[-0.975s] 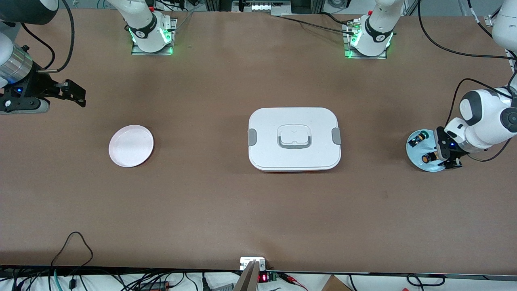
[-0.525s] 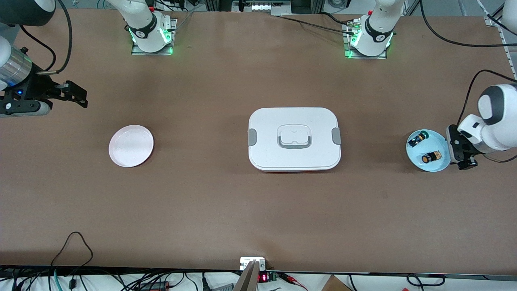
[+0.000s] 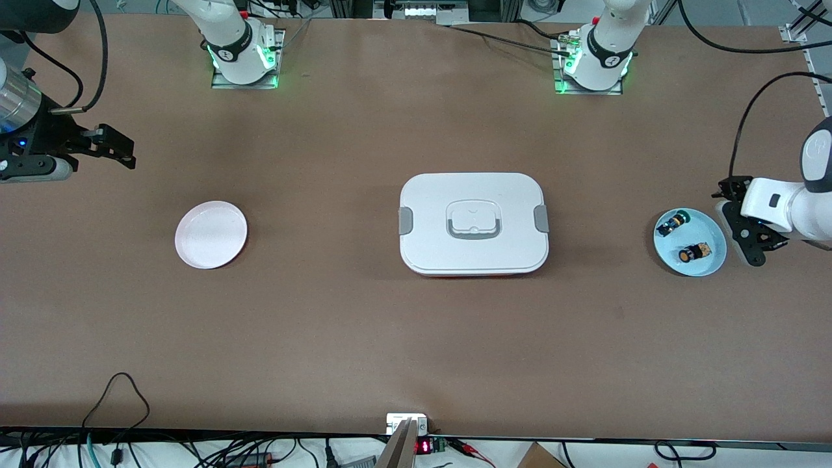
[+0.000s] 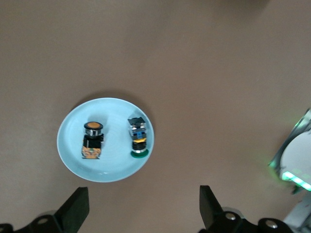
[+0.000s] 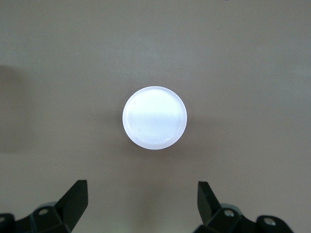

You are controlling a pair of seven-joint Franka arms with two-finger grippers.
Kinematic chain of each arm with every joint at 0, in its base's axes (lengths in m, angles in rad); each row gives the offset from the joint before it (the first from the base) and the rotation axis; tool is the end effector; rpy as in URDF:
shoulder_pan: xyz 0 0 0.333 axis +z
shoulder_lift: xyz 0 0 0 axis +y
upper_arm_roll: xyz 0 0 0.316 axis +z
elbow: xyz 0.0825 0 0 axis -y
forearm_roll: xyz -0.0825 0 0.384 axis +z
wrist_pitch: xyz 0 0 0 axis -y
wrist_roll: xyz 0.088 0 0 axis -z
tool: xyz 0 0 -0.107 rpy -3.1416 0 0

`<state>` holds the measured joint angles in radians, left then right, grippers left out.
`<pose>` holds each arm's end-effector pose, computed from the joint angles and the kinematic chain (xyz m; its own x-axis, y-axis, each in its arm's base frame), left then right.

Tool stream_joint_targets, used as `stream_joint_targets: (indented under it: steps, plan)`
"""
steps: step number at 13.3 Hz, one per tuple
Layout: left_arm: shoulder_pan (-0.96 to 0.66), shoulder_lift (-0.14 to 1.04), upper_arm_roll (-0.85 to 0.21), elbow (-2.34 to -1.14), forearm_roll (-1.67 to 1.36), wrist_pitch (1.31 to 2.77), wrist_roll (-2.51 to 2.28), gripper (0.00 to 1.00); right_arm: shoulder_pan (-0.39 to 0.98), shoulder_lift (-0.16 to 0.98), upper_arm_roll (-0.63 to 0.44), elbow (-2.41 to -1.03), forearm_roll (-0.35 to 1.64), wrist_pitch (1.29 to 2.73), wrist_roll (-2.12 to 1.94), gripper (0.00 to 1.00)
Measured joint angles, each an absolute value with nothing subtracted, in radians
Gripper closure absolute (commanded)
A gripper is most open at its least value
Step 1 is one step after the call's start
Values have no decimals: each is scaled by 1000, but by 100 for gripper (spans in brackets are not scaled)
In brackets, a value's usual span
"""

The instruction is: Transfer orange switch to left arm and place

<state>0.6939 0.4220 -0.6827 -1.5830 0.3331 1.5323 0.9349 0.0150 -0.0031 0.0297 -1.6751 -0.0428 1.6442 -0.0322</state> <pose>0.6101 0.0926 0.4121 0.5076 -0.8217 -0.2592 -0.7818 -0.5657 0.2623 0.5565 0.0206 0.5832 0.9964 0.0799 -0.0292 0.0811 -0.9958 0.0417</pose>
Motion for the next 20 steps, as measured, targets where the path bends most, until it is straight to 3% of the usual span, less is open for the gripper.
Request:
stream_joint_targets:
  steps: [6,11,13,16,20]
  plan:
    - [688,422,-788,-1472,288,1383,494,0,15,-2,30,-1672,-43,1644,-32,0]
    - [631,402,-752,-1399,243,1341,306,0,15,-2,30,-1665,-43,1643,-3,0]
    - [534,360,-625,-1391,202,1357,247,0,15,-1,30,-1665,-43,1643,-2,0]
    - [308,281,-354,-1402,112,1428,204,0,14,0,29,-1664,-43,1640,-2,0]
    - [124,168,-119,-1524,53,1577,127,0,14,1,29,-1664,-43,1627,-2,0]
